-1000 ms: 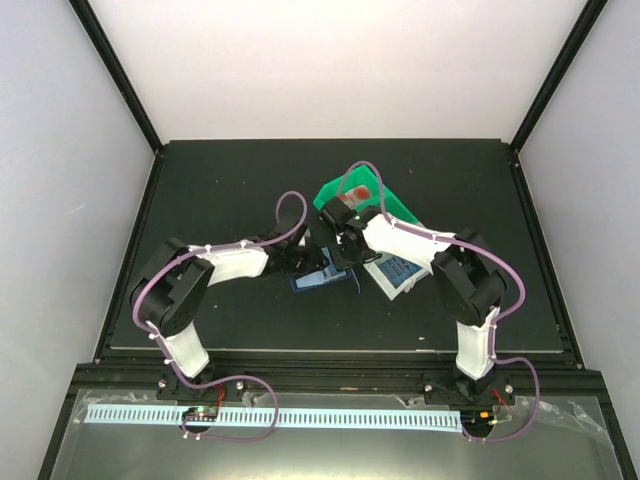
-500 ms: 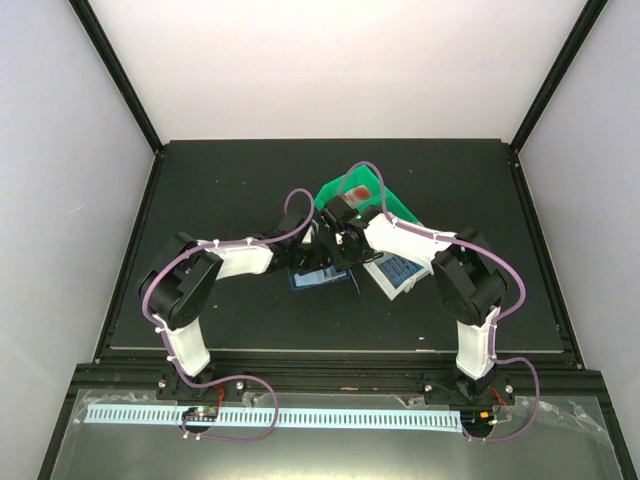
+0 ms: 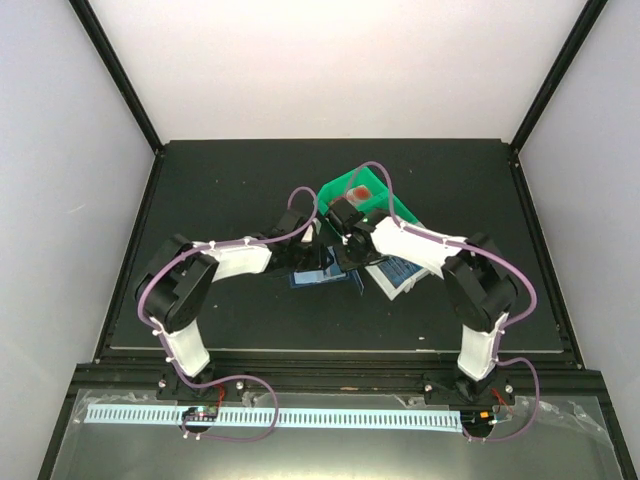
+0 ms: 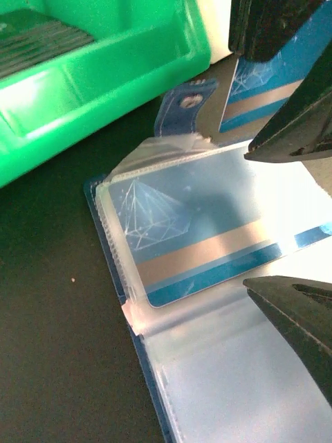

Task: Put the credit cards into the card holder
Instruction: Insert the credit card into the card holder.

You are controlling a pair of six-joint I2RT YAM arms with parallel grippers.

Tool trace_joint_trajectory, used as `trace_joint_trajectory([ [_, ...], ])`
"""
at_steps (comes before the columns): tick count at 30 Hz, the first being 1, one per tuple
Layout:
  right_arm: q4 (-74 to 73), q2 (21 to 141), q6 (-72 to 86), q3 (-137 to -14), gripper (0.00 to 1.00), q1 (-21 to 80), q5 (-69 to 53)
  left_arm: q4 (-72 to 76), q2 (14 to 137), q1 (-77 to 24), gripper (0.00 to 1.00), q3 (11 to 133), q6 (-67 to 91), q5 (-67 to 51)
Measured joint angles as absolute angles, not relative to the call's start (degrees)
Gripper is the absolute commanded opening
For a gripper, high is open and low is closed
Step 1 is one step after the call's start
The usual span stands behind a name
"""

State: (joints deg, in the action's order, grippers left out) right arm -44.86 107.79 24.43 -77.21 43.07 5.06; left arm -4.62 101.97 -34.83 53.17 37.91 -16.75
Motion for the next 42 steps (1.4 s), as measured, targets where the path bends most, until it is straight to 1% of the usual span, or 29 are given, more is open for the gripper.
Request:
trace_joint_trajectory([
  [1,-44.8,106.7,24.6,-76.5,0.01,43.0,5.0,-5.1,101.4,-34.8,0.51,53.2,37.5,-16.5],
  [5,-44.3,100.0,24.6,-74.8,0.01,43.0,2.0,-7.0,95.5,-34.8,0.67,51.8,36.4,-15.2],
  [8,-42.6,94.0,24.6,-74.5,0.01,43.0,-0.9,-8.2,88.7,-34.8,0.72,50.4,35.9,-14.1],
  [11,-39.1,89.2,24.8,-72.7,0.01,42.9,-4.1,-8.8,83.0,-34.8,0.81,49.0,35.7,-12.7],
  [15,-34.8,86.9,25.7,-68.2,0.01,42.6,-7.9,-11.2,76.6,-34.3,0.89,45.8,35.6,-9.8],
  [18,-30.4,85.5,26.7,-63.2,0.01,41.8,-11.2,-13.4,72.2,-33.2,0.92,42.5,35.7,-8.1],
  [21,-26.1,83.5,28.3,-58.7,0.01,40.3,-13.7,-15.5,68.7,-31.8,0.93,39.7,36.1,-7.4],
  [23,-24.0,83.5,28.9,-58.1,0.01,39.4,-15.3,-17.1,67.3,-30.7,0.91,38.6,36.3,-7.2],
  [25,-21.1,84.3,29.4,-58.3,0.01,38.3,-17.1,-18.5,66.8,-29.7,0.85,38.3,36.7,-7.2],
  [29,-15.5,88.2,30.7,-59.3,0.01,36.3,-21.5,-20.4,67.0,-26.4,0.70,38.3,37.3,-7.9],
  [30,-14.6,89.6,31.0,-59.8,0.01,35.7,-22.5,-20.6,67.4,-25.6,0.69,38.3,37.5,-8.3],
  [34,-13.5,96.5,32.0,-63.8,0.01,34.3,-26.0,-20.9,69.9,-23.2,0.67,38.3,37.7,-10.3],
  [39,-13.6,104.1,32.4,-70.3,0.01,34.0,-28.1,-19.3,74.6,-22.8,0.63,38.3,37.8,-14.2],
  [42,-15.1,107.2,32.3,-72.6,0.01,34.0,-28.4,-18.7,79.0,-22.8,0.63,38.4,37.8,-16.9],
])
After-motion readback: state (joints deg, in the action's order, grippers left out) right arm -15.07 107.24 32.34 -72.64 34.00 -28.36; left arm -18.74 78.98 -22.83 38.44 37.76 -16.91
